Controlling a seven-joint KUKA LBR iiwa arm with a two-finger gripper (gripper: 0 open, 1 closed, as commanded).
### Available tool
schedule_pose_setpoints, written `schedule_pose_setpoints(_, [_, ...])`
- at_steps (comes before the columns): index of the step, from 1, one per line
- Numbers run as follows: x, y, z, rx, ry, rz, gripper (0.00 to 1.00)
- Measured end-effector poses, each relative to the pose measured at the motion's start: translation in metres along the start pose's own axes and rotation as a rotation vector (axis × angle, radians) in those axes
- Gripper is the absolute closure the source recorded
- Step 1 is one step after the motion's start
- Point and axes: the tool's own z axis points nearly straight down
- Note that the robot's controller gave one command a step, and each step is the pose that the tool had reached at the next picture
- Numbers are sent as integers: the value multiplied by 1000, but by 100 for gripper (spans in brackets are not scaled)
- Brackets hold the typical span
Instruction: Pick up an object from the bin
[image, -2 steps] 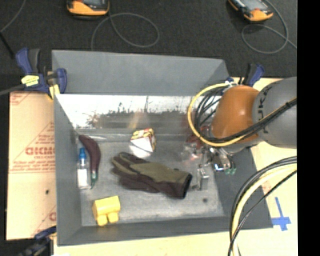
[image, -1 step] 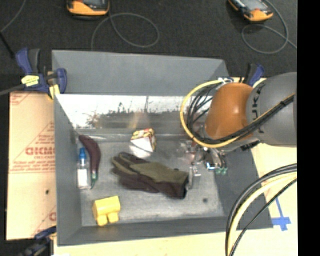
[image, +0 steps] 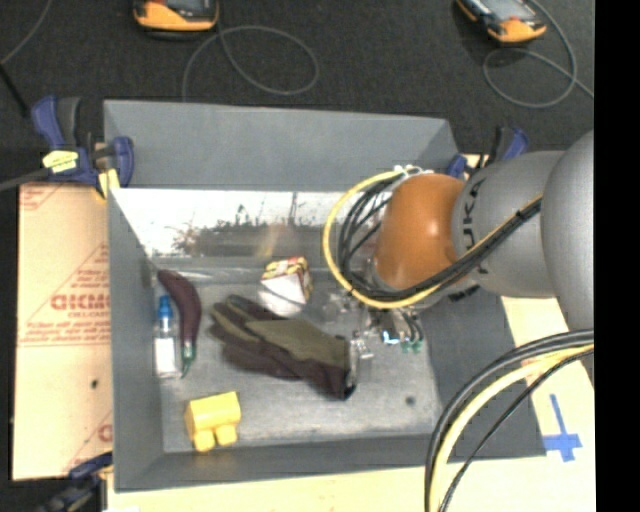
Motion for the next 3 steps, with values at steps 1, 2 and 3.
schedule_pose_setpoints(1, [15,60,14,-1,-11,88,100])
schedule_pose_setpoints(2, [15,60,14,0,-11,88,100])
schedule_pose_setpoints(3, [16,60,10,0,-7,87,100])
